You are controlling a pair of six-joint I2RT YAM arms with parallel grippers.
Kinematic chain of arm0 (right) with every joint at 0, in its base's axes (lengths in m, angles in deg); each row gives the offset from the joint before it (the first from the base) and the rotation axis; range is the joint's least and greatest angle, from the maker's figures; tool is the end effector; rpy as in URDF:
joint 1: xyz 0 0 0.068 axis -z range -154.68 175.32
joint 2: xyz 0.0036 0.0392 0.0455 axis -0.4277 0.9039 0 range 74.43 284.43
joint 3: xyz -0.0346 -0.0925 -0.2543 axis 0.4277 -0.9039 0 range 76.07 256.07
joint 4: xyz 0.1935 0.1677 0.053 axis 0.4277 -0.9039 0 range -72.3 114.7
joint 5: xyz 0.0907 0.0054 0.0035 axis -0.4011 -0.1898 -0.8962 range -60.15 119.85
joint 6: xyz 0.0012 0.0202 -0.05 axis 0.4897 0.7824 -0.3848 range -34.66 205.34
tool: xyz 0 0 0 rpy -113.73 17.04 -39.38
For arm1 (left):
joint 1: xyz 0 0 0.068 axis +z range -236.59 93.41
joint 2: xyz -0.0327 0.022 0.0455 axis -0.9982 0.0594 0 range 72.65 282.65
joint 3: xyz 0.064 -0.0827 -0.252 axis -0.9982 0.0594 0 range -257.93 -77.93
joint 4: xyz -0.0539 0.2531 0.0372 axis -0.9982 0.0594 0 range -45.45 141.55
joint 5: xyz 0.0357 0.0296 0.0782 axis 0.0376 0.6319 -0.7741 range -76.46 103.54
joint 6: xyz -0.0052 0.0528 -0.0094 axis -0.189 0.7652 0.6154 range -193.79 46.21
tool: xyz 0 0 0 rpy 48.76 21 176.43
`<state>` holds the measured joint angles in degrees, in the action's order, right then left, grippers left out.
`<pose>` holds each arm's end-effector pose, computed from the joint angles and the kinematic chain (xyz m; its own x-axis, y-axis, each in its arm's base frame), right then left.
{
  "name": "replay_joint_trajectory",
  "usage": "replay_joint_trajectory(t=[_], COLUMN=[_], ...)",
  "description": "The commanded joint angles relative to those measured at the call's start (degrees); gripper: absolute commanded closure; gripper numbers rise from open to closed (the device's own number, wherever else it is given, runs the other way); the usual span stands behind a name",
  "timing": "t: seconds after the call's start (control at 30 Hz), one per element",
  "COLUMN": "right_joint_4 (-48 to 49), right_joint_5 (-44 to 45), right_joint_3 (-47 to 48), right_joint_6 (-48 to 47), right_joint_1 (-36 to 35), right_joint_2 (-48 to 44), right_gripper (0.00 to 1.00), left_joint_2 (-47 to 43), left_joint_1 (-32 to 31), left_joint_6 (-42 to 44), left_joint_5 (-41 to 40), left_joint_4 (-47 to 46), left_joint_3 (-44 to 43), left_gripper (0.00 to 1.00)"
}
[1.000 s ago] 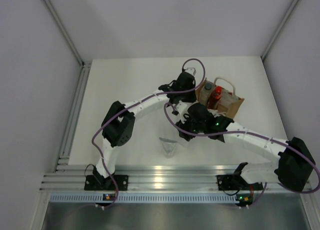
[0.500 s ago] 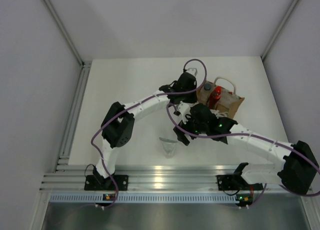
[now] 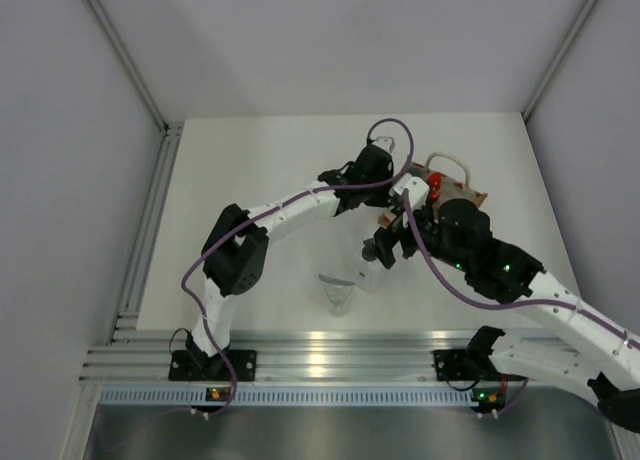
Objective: Take the personal care products out of the canvas bag
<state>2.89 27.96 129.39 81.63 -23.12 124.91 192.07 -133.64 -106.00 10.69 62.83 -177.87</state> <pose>0.1301 0.1485 0.3536 -0.1655 -0.2840 -0.9444 -0.7809 0.6226 -0.0504 0.3335 -0.3554 0.2513 -0.7284 0.0011 -0.6852 0.3734 0.8391 -0.3956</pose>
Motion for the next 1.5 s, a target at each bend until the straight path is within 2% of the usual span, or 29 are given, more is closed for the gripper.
replay_joint_trajectory(t=[0.0,0.07,0.17,0.23,0.33,0.53,0.73,0.87,1.47], right_joint_4=[2.29,1.94,-1.13,-4.47,-6.66,-7.11,-6.59,-4.66,2.02], right_joint_5=[13.6,20.75,31.91,31.25,28.52,28.87,27.12,25.36,21.23], right_joint_3=[3.1,4.85,7.84,8.55,8.82,10.84,13.83,13.39,10.49], right_joint_6=[1.14,3.25,16.04,21.61,26.46,28.84,28.23,28.31,28.58], right_joint_1=[0.81,2.73,8.96,16.14,22.23,26.11,28.49,30.07,32.01], right_joint_2=[-1.61,-1.09,0.58,1.2,3.48,11.03,19.64,22.29,31.08], right_gripper=[0.07,0.04,0.05,0.06,0.08,0.11,0.23,0.3,0.39], left_joint_2=[-2.87,-2.96,-3.22,-3.4,-3.57,-3.93,-4.1,-4.02,-3.49], left_joint_1=[0.29,0.29,0.29,0.29,0.29,0.29,0.29,0.29,0.29], left_joint_6=[0.39,0.21,0.21,0.13,-0.05,-0.23,-0.05,0.04,0.65], left_joint_5=[-0.57,-0.49,-0.49,-0.66,-0.4,-0.31,-0.22,-0.22,0.39], left_joint_4=[-0.88,-0.88,-0.88,-0.88,-0.88,-0.88,-0.88,-0.88,-0.88], left_joint_3=[-0.08,-0.08,0.01,0.18,0.36,0.71,1.06,1.15,0.89], left_gripper=[1.0,1.0,1.0,1.0,1.0,1.0,1.0,1.0,1.0])
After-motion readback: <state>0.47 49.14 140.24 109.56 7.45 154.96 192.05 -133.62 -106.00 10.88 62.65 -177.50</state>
